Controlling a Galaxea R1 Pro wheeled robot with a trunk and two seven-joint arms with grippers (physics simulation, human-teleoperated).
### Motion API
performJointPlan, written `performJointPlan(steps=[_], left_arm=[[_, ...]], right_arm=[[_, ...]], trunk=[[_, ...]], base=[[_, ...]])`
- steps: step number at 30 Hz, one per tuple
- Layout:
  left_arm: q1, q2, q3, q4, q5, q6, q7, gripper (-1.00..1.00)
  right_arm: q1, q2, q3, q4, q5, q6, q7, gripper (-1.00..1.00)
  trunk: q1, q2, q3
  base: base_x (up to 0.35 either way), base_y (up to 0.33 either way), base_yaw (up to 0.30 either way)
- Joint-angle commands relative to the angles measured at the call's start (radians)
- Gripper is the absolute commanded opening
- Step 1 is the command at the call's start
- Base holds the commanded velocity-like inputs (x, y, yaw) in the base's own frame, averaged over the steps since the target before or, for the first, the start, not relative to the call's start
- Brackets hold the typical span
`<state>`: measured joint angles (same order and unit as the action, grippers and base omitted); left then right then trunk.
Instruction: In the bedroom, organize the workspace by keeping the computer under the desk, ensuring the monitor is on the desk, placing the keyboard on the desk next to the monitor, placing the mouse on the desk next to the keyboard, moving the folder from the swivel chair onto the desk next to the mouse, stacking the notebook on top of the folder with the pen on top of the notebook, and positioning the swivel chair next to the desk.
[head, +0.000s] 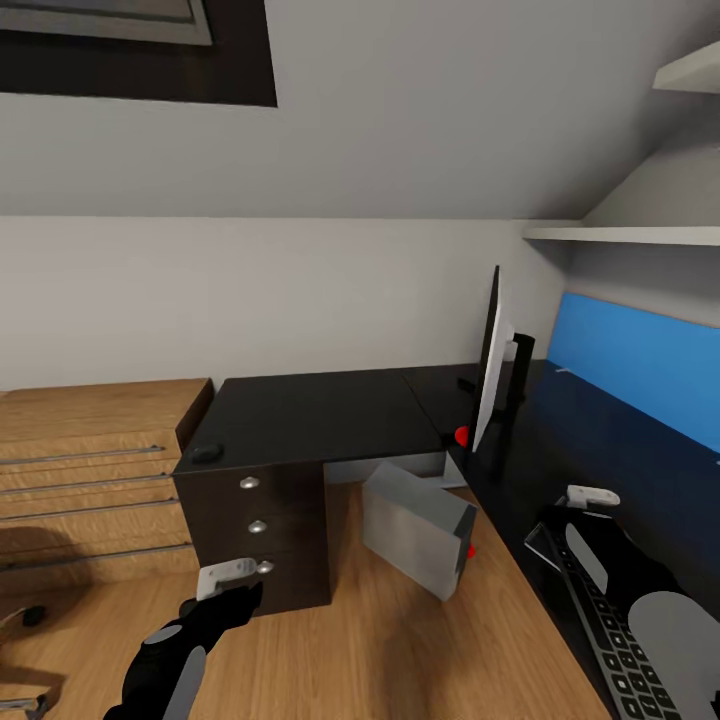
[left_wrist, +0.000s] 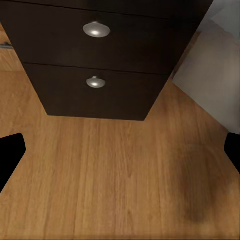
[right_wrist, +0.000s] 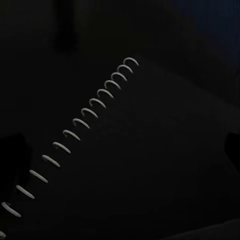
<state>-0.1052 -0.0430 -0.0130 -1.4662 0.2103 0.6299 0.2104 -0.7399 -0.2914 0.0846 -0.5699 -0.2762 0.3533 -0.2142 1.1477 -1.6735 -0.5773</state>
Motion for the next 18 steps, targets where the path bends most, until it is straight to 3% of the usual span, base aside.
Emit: performJointPlan(steps=[1, 18], left_arm=[[-0.001, 0.000, -0.001, -0.002, 0.011, 0.004, 0.009, 1.00], [-0.001, 0.000, -0.001, -0.002, 0.012, 0.004, 0.008, 1.00]], right_arm=[[0.001, -0.002, 0.009, 0.000, -0.012, 0.012, -0.006, 1.00], [0.001, -0.002, 0.009, -0.002, -0.012, 0.010, -0.004, 1.00]], trunk=[[0.000, -0.001, -0.001], [0.000, -0.001, -0.001]], base=[[-0.012, 0.000, 0.000], [-0.002, 0.000, 0.000]])
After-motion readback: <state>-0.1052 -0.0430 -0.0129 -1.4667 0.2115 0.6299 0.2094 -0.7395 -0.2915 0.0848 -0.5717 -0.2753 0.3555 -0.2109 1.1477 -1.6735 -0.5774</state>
